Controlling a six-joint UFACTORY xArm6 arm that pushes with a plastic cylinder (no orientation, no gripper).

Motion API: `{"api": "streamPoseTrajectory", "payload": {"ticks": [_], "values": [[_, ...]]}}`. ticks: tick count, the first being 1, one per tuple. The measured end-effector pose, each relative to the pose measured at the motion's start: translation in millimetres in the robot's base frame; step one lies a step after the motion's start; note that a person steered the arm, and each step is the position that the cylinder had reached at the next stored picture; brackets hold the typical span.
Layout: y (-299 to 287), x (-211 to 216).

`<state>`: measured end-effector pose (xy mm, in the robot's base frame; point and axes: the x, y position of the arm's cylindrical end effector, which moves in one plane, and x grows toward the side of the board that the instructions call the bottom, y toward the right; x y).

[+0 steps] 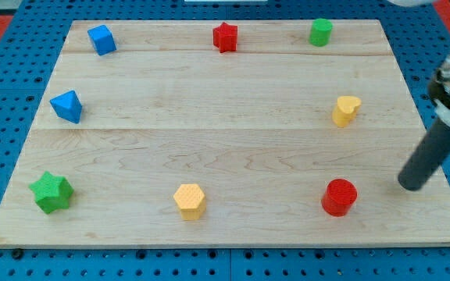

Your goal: Move the red circle vertically above the hexagon

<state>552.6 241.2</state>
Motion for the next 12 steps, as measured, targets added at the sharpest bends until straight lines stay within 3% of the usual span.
{"api": "streamPoseTrajectory", "payload": {"ticks": [1, 2, 5, 8, 9, 10, 11, 12], "values": [[-16, 38], [-60, 34], [-73, -38], [-75, -41], [-51, -17], [-80, 13], [-135, -21], [-143, -19]]}}
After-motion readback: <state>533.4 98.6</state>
